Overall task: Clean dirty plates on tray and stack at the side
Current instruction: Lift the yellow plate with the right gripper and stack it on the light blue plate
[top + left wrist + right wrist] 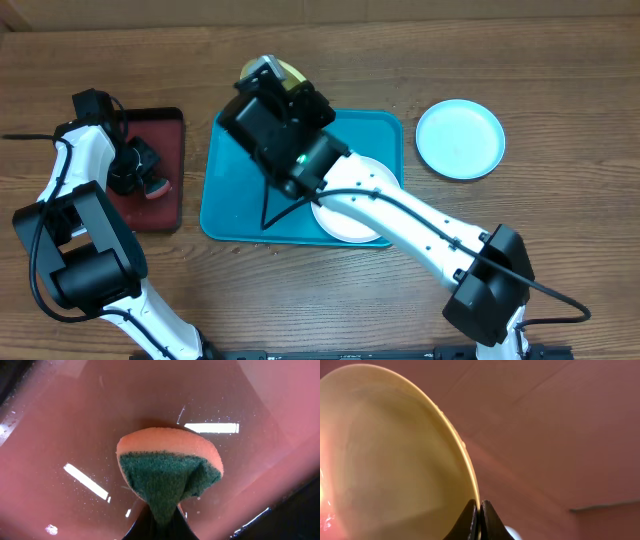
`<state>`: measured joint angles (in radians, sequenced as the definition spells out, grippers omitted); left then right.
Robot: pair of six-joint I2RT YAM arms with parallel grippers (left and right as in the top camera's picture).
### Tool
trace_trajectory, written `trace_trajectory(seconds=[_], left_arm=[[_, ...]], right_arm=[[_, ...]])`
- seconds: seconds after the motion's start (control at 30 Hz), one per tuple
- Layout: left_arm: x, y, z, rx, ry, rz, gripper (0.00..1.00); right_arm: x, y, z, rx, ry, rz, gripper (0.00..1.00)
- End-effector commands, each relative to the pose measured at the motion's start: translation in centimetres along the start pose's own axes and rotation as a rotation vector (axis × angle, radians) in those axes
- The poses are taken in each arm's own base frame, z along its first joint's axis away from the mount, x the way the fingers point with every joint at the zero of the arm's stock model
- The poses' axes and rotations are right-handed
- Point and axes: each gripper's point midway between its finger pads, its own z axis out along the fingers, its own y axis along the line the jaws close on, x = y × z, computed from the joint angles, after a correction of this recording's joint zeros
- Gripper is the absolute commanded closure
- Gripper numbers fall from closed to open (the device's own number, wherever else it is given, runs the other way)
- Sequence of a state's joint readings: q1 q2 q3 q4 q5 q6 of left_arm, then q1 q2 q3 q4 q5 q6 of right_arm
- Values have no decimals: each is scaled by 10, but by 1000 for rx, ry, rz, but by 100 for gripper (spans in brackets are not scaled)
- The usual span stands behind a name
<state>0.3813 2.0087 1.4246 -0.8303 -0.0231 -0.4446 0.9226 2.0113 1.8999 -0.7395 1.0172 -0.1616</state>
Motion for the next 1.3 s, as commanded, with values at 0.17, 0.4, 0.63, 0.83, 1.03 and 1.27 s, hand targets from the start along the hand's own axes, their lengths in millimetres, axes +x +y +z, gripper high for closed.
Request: trace_trajectory(seconds=[0.17,0.4,0.63,0.83,1.03,1.27], left_arm=[[2,0,4,7,12,17,80],[0,4,7,-17,3,17,25],[-12,-2,-24,11,-33,12,20],[-33,-11,-99,57,-121,0,15],[-27,-33,-138,206,-123,7,10],[-8,-29,-135,193,-46,6,39]], right_arm=[[-28,-58,-38,305,-37,-128,96],[-30,-56,-40,302,-45,-125,96],[-22,-85,-14,356,-25,89,97],[14,-122,29,277,67,248,97],[85,-133,73,-238,324,649,96],[196,-194,103,-436,627,956,96]])
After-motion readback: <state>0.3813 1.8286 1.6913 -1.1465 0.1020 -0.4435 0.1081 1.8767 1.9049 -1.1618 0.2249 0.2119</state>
